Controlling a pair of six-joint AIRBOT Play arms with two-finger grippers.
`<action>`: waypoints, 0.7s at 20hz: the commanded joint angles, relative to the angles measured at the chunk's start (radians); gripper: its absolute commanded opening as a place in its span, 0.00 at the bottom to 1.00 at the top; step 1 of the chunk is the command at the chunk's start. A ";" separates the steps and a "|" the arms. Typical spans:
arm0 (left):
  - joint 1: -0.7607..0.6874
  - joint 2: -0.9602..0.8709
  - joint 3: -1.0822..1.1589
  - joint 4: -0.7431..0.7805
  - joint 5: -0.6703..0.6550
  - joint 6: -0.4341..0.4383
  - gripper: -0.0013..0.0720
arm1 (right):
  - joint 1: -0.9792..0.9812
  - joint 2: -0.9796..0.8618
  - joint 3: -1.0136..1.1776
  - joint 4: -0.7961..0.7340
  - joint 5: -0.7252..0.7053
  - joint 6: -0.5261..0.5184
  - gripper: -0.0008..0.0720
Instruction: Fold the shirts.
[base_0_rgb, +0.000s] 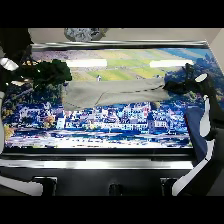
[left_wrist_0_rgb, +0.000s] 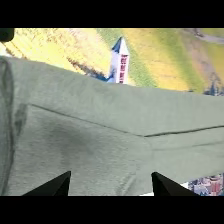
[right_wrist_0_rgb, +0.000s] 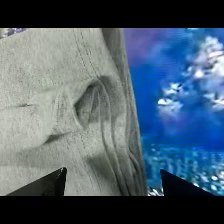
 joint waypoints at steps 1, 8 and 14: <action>-0.031 0.132 0.001 0.001 -0.011 0.021 0.83 | 0.012 -0.046 0.001 0.120 0.010 0.071 0.95; -0.100 0.207 -0.008 0.002 -0.075 0.049 0.71 | 0.050 -0.010 0.001 0.276 0.038 -0.102 0.07; -0.301 0.138 -0.201 -0.028 0.135 0.038 0.07 | 0.060 0.266 0.001 0.251 0.232 -0.179 0.07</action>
